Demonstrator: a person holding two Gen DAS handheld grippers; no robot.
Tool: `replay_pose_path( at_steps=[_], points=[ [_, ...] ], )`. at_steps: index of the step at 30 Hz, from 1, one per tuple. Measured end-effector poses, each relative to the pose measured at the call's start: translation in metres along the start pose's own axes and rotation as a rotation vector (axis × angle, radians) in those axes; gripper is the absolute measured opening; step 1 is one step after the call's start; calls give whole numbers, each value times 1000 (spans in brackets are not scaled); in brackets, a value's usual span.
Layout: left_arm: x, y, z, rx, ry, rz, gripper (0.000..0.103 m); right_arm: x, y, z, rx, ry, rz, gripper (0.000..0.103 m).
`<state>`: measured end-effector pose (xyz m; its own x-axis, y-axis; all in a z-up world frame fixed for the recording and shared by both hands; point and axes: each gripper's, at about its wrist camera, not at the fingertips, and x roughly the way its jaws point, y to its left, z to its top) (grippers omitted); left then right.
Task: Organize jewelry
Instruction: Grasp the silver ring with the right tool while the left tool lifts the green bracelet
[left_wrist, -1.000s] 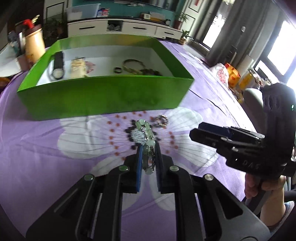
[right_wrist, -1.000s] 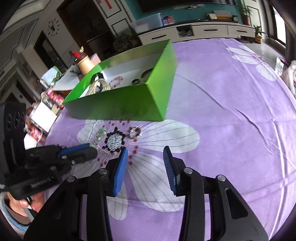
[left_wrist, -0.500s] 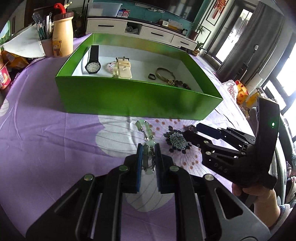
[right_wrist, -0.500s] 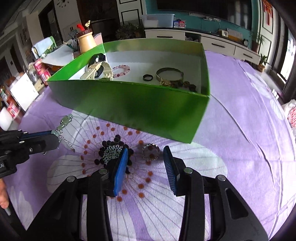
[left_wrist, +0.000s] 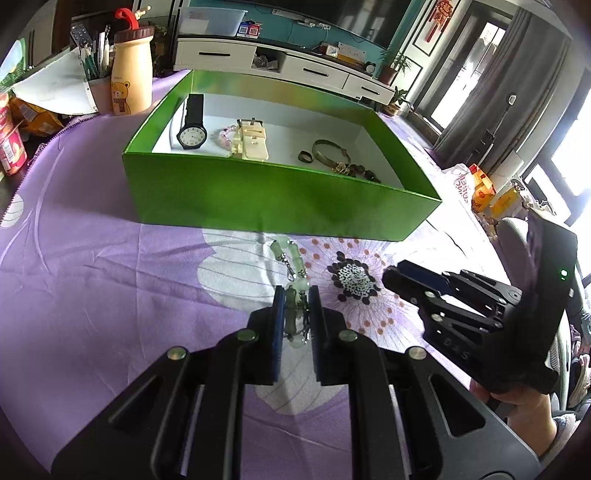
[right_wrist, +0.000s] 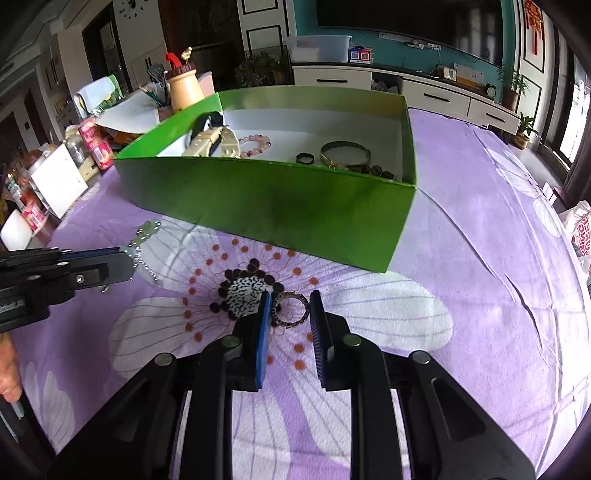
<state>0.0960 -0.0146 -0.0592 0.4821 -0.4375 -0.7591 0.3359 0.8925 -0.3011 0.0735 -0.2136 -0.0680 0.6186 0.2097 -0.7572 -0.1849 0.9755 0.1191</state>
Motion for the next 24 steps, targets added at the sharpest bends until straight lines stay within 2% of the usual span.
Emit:
replay_pose_path(
  at_steps=[12,24],
  points=[
    [-30,-10,1,9,-46,-7,12,-61,8,4,0,-106,40,21],
    [-45,-17,30,33,-91,-8,12,-88,14,29,-12,-169,54,21]
  ],
)
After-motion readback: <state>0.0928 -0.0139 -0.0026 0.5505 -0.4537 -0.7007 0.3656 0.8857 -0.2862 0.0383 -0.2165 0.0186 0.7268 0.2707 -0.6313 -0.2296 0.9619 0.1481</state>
